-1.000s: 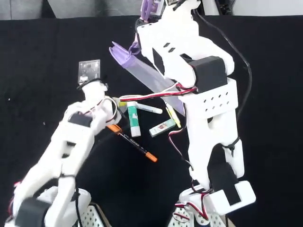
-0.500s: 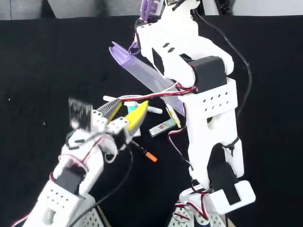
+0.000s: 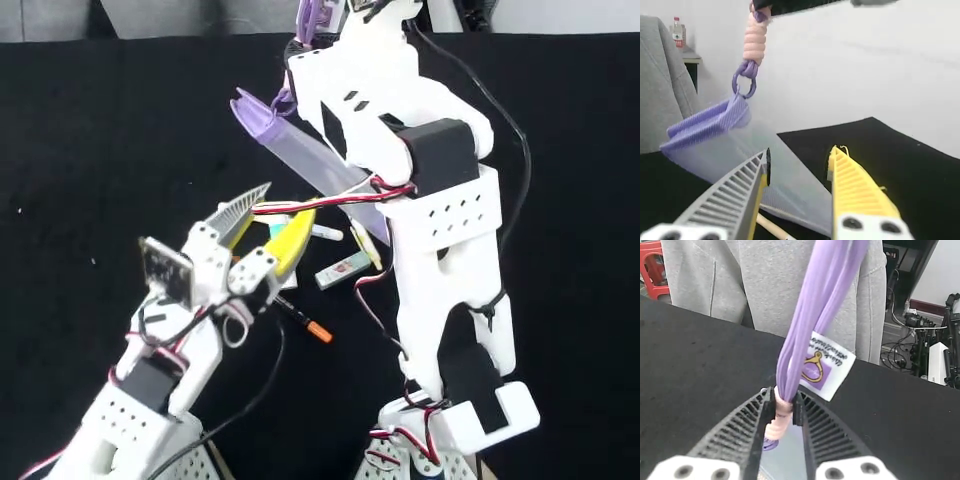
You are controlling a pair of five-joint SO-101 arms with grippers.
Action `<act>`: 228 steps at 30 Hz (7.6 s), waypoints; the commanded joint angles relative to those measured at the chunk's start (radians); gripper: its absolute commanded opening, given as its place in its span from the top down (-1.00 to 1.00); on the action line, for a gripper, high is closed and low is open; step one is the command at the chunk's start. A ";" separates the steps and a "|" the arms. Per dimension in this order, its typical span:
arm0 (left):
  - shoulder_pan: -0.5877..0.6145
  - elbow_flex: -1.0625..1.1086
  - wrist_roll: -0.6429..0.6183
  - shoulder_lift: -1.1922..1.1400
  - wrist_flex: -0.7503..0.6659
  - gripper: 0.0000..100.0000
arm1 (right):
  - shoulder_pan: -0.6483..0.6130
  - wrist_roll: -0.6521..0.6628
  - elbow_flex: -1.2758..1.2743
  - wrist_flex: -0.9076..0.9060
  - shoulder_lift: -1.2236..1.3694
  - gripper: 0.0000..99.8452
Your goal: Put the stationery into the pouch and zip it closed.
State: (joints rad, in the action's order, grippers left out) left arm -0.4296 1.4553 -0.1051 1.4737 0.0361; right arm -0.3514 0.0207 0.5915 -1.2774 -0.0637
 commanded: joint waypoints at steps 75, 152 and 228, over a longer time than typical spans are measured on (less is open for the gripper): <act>0.576 -0.305 -0.203 -0.733 -0.311 0.62 | -0.020 0.167 0.107 -0.301 -0.110 0.98; 1.394 -0.038 0.098 -0.419 0.393 0.61 | -0.583 0.273 -1.463 0.034 -0.707 0.68; 1.710 0.058 0.149 -0.410 0.391 0.62 | -0.908 0.190 -1.207 -0.008 -0.202 0.75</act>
State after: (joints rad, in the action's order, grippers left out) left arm 1.2704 1.5228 0.0345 1.0503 0.4457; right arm -1.2428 0.2079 -0.5854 -1.2896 -0.1343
